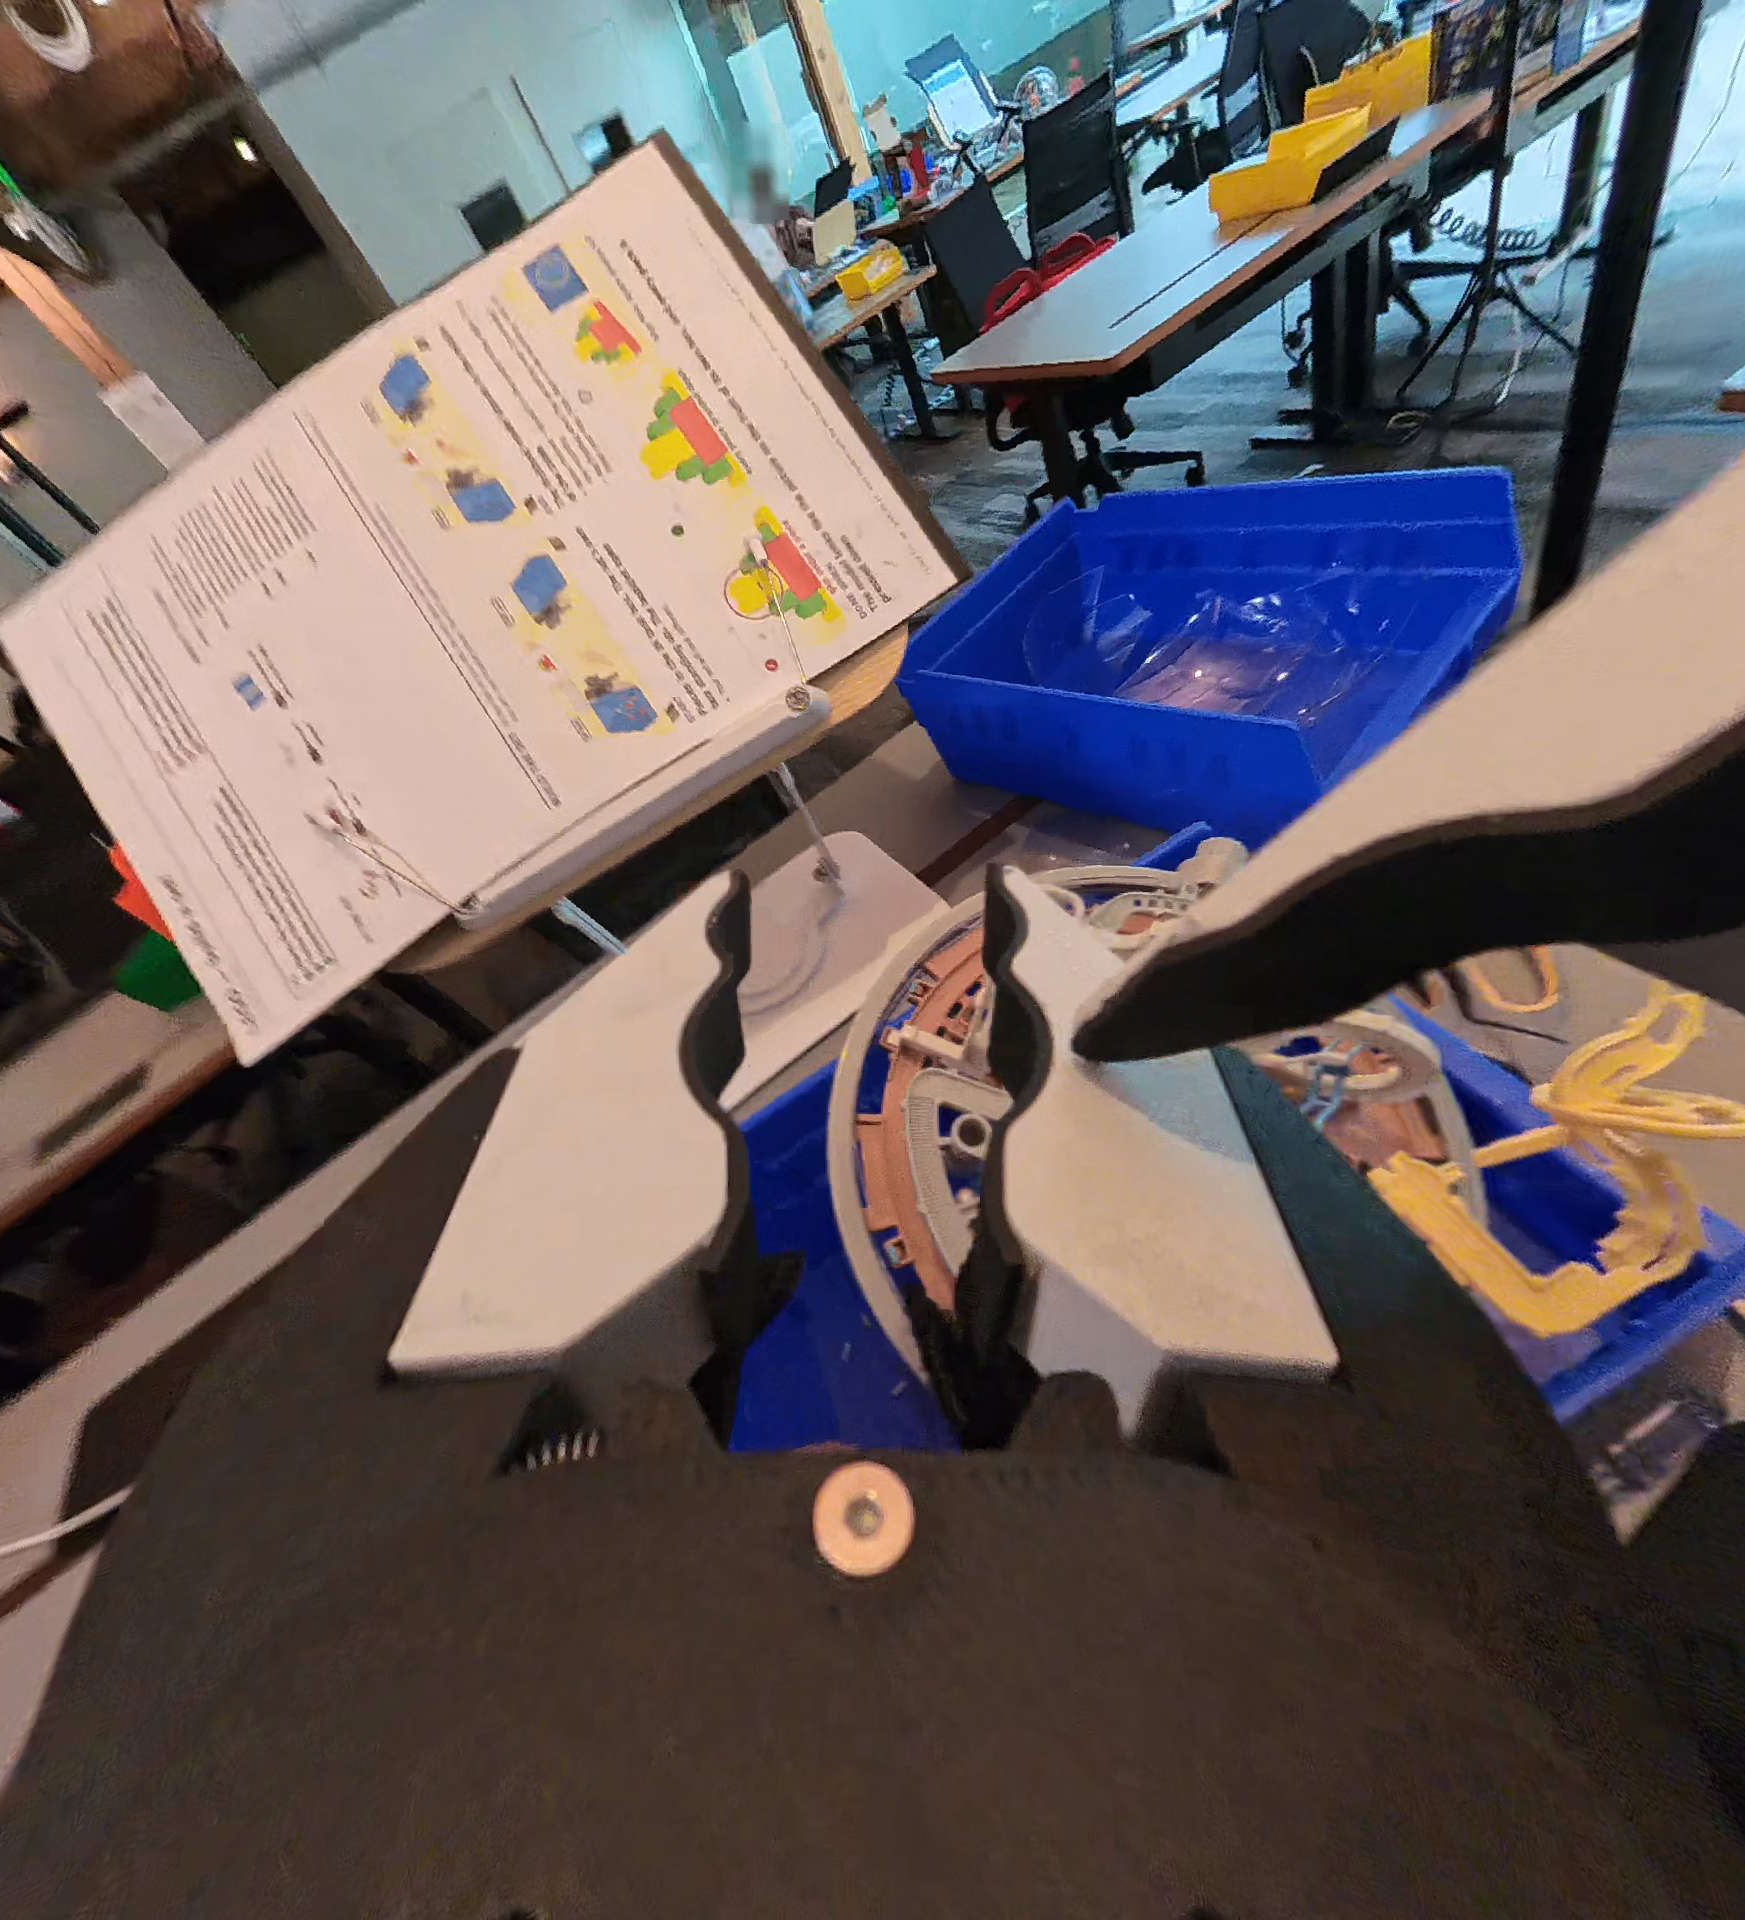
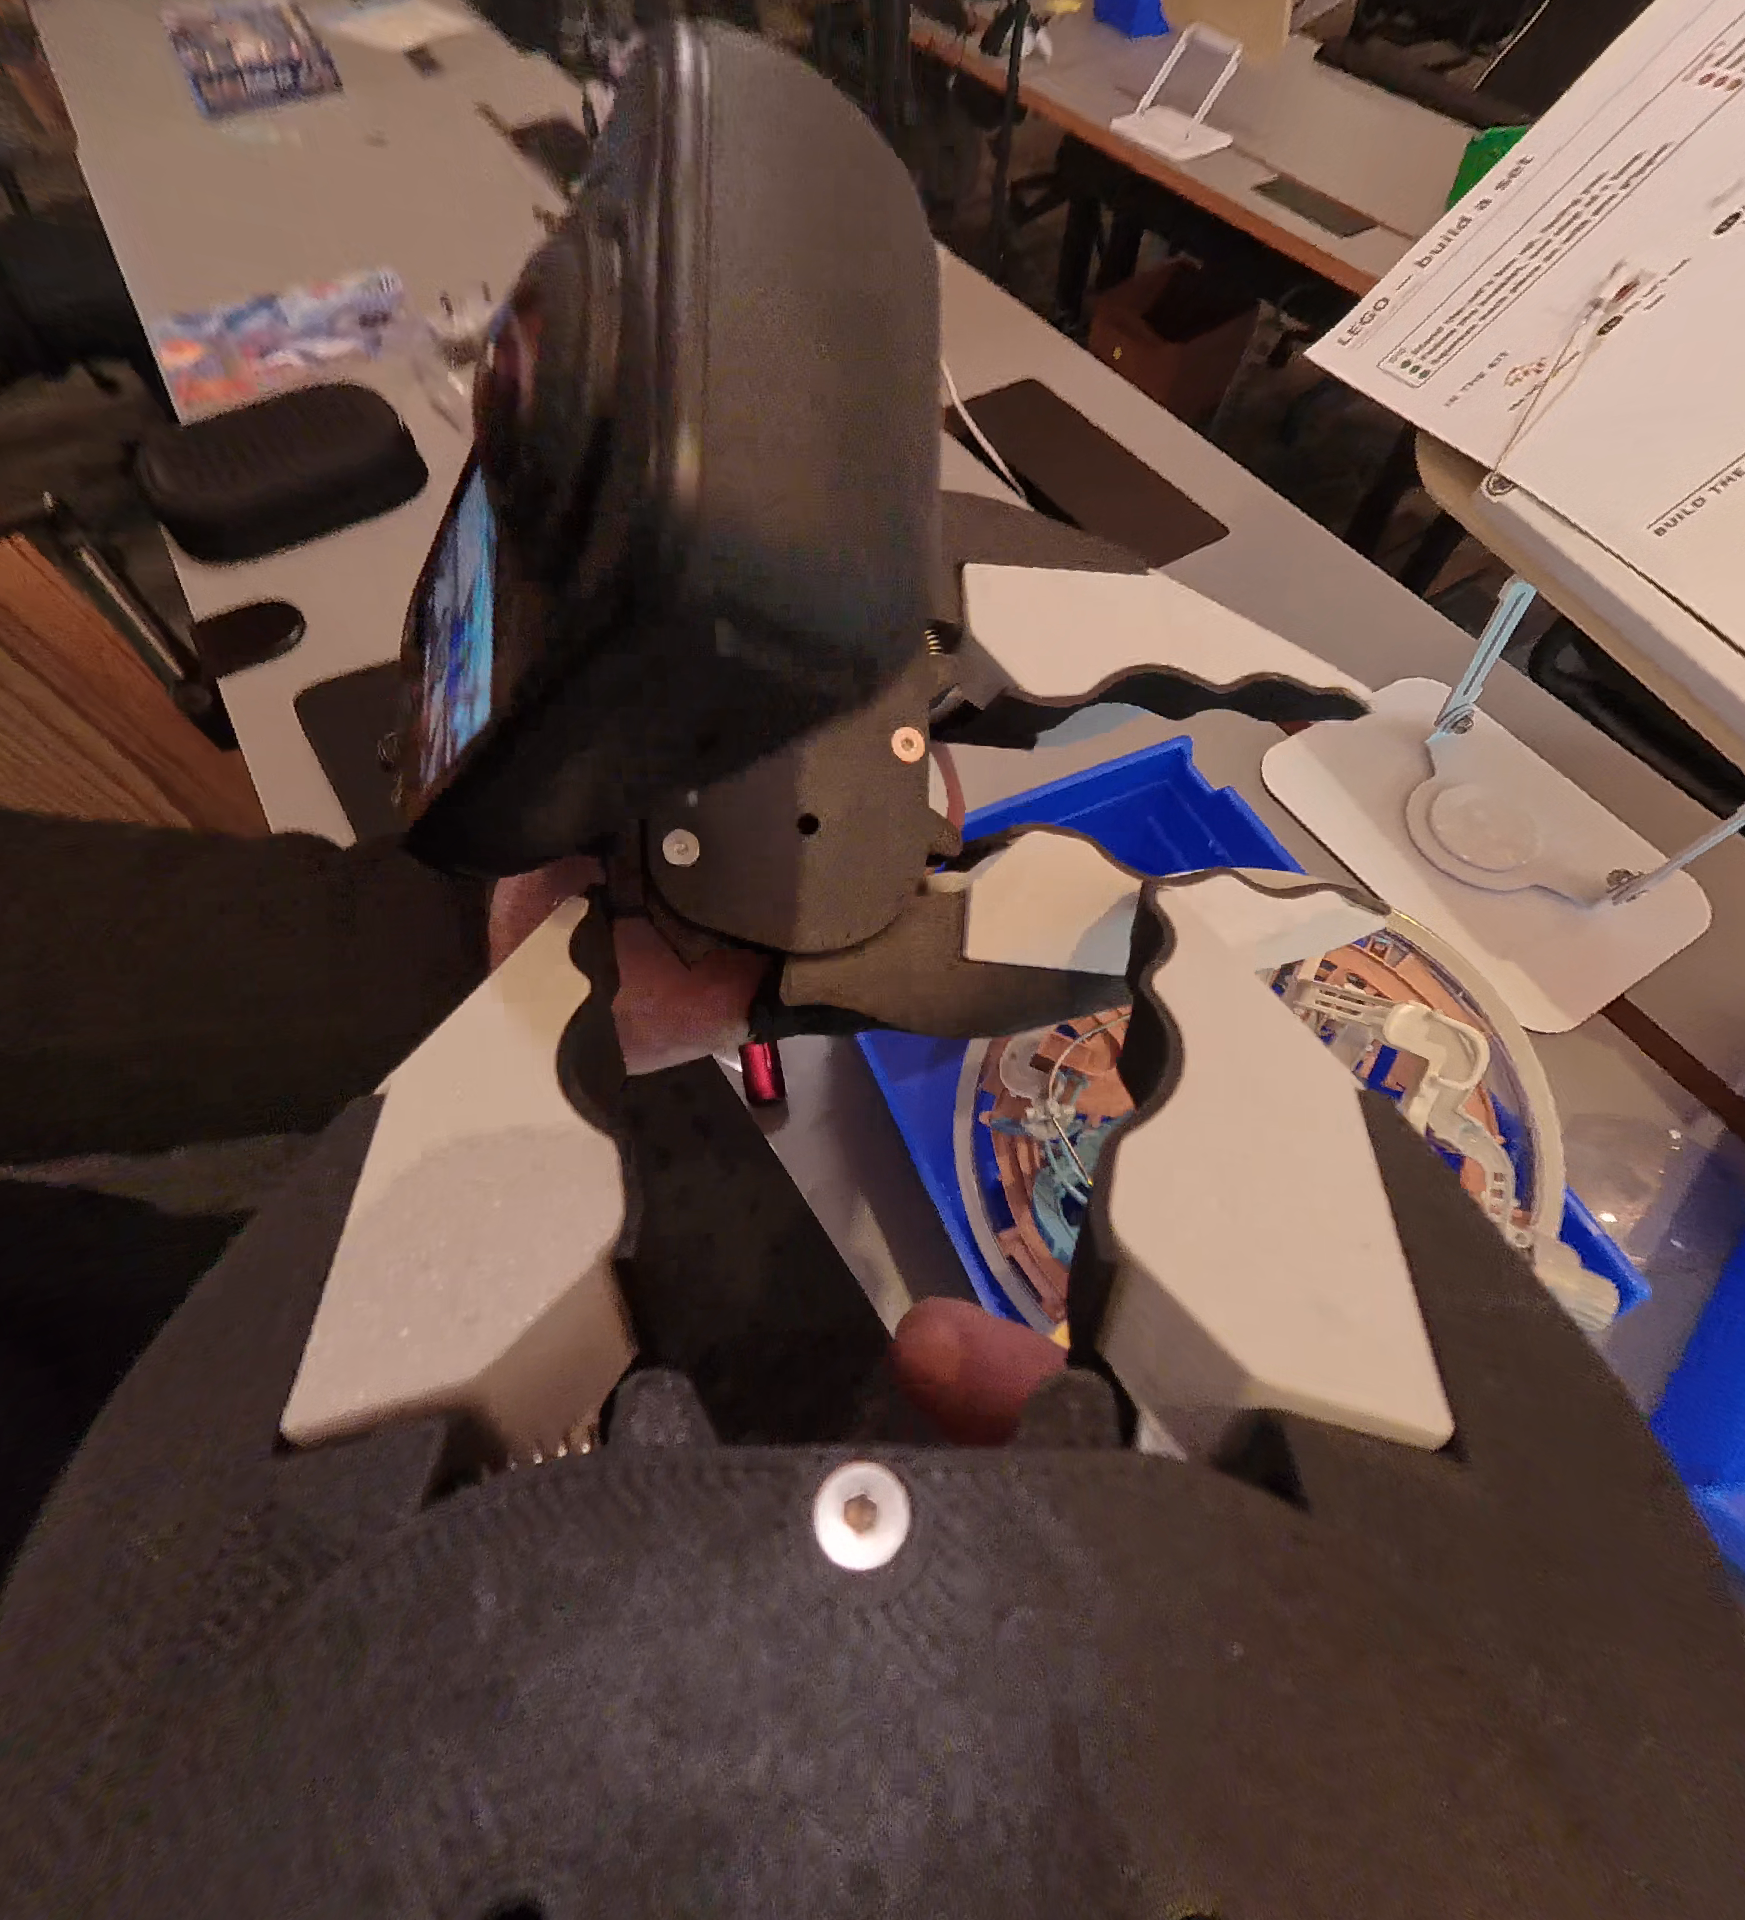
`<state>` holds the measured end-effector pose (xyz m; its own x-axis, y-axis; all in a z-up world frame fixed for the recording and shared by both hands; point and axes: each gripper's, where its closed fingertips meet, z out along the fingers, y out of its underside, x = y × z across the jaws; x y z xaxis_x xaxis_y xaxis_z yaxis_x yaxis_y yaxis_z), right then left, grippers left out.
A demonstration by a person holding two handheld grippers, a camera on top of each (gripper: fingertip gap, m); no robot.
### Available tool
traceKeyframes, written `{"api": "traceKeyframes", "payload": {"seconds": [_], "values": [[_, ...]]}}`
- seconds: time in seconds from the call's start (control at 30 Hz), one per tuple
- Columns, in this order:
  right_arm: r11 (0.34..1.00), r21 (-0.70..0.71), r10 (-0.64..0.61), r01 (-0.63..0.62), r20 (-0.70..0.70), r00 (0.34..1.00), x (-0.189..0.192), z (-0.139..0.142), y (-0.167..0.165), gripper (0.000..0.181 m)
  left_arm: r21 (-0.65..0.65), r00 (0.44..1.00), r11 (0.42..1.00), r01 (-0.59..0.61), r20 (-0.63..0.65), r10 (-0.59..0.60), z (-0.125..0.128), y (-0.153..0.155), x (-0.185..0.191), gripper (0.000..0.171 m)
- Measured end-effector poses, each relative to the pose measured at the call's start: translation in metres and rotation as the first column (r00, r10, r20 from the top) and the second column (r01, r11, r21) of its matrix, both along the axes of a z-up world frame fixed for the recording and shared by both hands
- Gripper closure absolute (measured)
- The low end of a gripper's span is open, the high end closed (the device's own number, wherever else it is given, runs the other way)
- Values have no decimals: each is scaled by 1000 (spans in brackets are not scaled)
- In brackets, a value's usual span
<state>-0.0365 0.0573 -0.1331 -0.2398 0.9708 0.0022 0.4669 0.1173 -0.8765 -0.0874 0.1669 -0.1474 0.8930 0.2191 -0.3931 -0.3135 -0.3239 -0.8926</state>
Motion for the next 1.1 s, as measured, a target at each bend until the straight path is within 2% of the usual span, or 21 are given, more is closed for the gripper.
{"api": "traceKeyframes", "payload": {"seconds": [0.07, 0.17, 0.23, 0.33, 0.4, 0.47, 0.53, 0.6, 0.7, 0.77, 0.8, 0.83, 0.87, 0.9, 0.93, 0.97, 1.03, 1.1], "values": [[998, 52, 41, -42, 26, 999, 1, 0, -2, 84, -5, 995, 1000, -18, -102, 18, 4, 0, 1, 137], [986, 128, 101, -111, 78, 992, 6, -4, -4, 86, -21, 985, 1000, -18, -173, 14, 4, -1, 5, 138], [972, 174, 146, -156, 67, 987, 7, -2, -10, 92, -12, 985, 1000, 14, -170, -16, 5, 0, 12, 136], [975, 153, 152, -161, 70, 986, 4, -2, -10, 93, -37, 984, 999, 9, -176, -15, 4, 0, 9, 131], [975, 145, 159, -166, 61, 985, 3, -3, -11, 94, -73, 969, 997, -1, -246, -17, 3, -1, 5, 135], [970, 163, 173, -182, 72, 982, 3, -7, -13, 94, -98, 962, 995, 22, -268, -48, -3, -1, 8, 150], [964, 178, 181, -196, 100, 978, 3, -12, -13, 94, -111, 960, 994, 24, -275, -54, -9, -1, 9, 153], [964, 180, 182, -195, 86, 980, 2, -11, -15, 94, -111, 963, 993, 41, -259, -69, -9, -2, 10, 165], [968, 151, 192, -200, 68, 979, 3, -5, -18, 93, -60, 980, 993, 97, -168, -106, -5, -2, 17, 165], [969, 123, 215, -216, 18, 976, 10, 4, -25, 89, -34, 983, 991, 126, -128, -130, 0, -6, 20, 171], [969, 110, 224, -222, -5, 975, 16, 8, -27, 101, -43, 987, 992, 118, -103, -122, -3, -10, 16, 171], [970, 96, 228, -225, -21, 973, 23, 10, -27, 102, -33, 989, 990, 134, -64, -136, -4, -16, 13, 171], [970, 75, 233, -230, -38, 972, 30, 10, -27, 91, -9, 988, 988, 157, -7, -157, -4, -22, 11, 171], [972, 43, 231, -229, -46, 972, 34, 8, -26, 72, 11, 982, 983, 181, 57, -181, -6, -28, 10, 171], [974, 16, 225, -225, -38, 974, 38, 3, -24, 53, 23, 967, 977, 214, 135, -215, -11, -34, 11, 171], [974, 4, 227, -227, -30, 973, 42, -3, -24, 47, 38, 945, 968, 247, 212, -250, -15, -40, 13, 171], [978, 23, 206, -206, -16, 978, 46, -16, -19, 50, 98, 898, 950, 296, 312, -312, -18, -53, 16, 171], [982, 35, 187, -186, -16, 982, 48, -26, -16, 57, 185, 802, 907, 379, 423, -421, -17, -66, 30, 168]]}}
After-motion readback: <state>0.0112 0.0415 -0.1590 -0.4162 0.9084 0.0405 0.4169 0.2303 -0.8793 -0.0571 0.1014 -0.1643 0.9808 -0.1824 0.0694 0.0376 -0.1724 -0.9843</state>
